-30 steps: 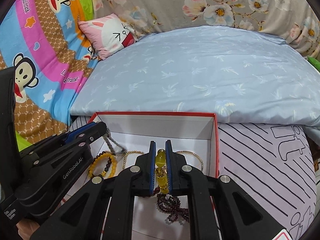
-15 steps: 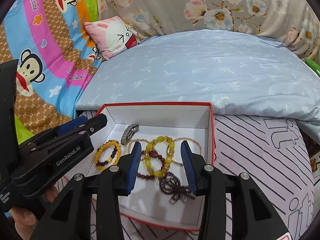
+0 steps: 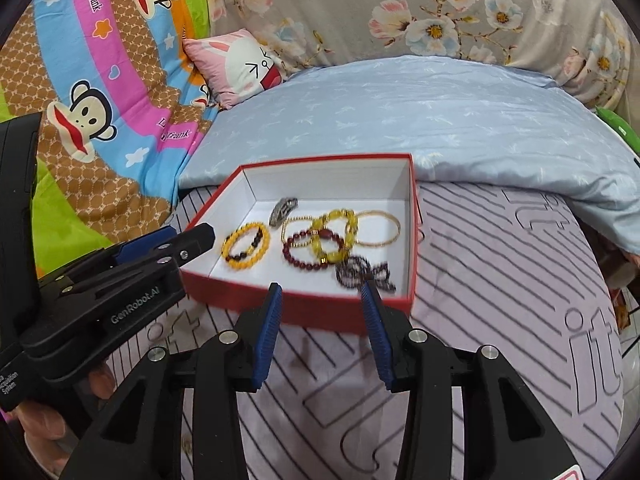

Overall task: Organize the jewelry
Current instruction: 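Move both tools back over the dark beaded brooch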

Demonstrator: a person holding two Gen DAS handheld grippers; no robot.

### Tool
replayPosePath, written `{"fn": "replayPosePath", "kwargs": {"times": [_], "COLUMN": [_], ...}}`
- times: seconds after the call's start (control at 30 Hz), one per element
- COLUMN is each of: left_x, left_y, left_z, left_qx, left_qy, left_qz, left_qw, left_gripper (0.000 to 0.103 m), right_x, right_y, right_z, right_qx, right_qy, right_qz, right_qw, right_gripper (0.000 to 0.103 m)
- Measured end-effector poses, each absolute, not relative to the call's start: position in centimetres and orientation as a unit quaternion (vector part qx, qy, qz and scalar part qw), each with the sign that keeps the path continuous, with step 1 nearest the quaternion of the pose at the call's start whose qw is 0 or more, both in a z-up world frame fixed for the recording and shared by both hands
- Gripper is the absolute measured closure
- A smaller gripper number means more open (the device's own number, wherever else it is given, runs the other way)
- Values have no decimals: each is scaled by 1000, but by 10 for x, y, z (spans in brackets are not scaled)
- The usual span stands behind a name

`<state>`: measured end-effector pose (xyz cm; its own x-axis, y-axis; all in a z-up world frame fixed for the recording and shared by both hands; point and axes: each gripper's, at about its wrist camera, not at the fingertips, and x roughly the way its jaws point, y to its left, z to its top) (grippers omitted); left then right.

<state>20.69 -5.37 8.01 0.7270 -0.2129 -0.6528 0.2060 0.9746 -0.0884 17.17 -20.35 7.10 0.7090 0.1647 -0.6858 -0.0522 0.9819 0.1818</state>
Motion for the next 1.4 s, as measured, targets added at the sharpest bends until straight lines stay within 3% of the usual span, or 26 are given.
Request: {"fn": "replayPosePath", "kwargs": {"times": [0.6, 1.13, 1.4], "left_x": [103, 82, 82], "left_y": [-24, -21, -25], "left_z": [20, -3, -3], "left_qx": [-16, -17, -13], "left_qy": [404, 420, 420], "left_qz": [-101, -115, -125], "left_qw": [909, 900, 899], "left_gripper": [62, 61, 61], "right_x": [69, 65, 66], "right_y": [-201, -179, -181], "right_z": [17, -3, -4], "right_qx": [55, 30, 35], "right_qy": [422, 432, 432], "right_qz": [36, 26, 24], "right_qw": [904, 901, 901], "right_gripper": [62, 62, 67]}}
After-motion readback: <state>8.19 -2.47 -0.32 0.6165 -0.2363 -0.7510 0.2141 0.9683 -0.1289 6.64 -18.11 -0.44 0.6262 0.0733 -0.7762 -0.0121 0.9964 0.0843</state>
